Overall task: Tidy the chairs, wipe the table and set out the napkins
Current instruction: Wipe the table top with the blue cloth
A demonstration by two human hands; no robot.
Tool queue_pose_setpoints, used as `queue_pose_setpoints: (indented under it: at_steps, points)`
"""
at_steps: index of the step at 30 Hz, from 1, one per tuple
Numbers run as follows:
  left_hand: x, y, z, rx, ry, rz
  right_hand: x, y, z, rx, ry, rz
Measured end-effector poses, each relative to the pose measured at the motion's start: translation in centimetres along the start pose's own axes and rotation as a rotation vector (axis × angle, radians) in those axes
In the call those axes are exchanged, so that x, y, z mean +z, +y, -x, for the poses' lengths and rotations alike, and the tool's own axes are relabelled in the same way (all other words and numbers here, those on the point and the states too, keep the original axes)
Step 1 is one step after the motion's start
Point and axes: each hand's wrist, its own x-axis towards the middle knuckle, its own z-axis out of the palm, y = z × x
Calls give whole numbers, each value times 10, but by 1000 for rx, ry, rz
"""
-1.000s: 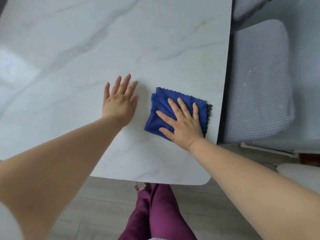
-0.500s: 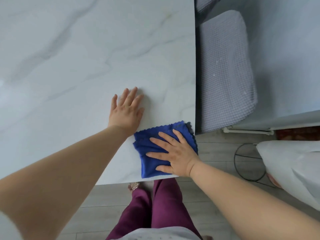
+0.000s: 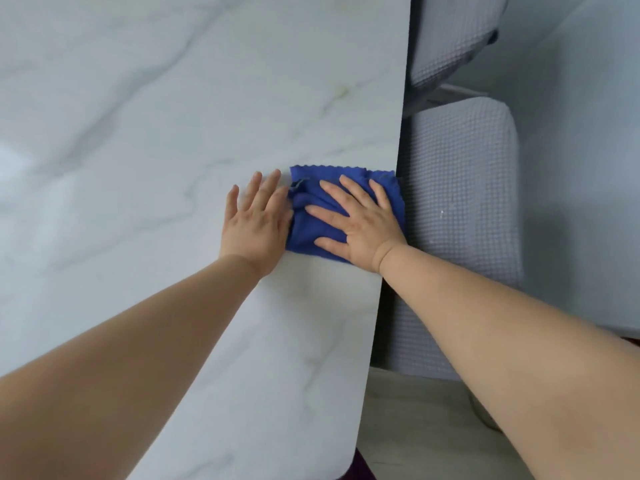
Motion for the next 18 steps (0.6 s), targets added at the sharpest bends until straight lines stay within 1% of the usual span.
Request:
queue_pose_setpoints:
  at_steps: [4,7,11,14,18]
  points:
    - [6,7,-10,-28,65,11,-17,45,-53,-6,-14,27]
    - [7,7,-12,-37,64,-12,-28,75,-90,-20,-13,32]
    - [6,8,-13,-40,64,-32,-40,109,-130,12,2,65]
    - [6,8,-13,-46,62,-38,-45,120,-147,43,3,68]
    - [6,7,-12,-49,64,-47,-46,118,-147,78,-8,71]
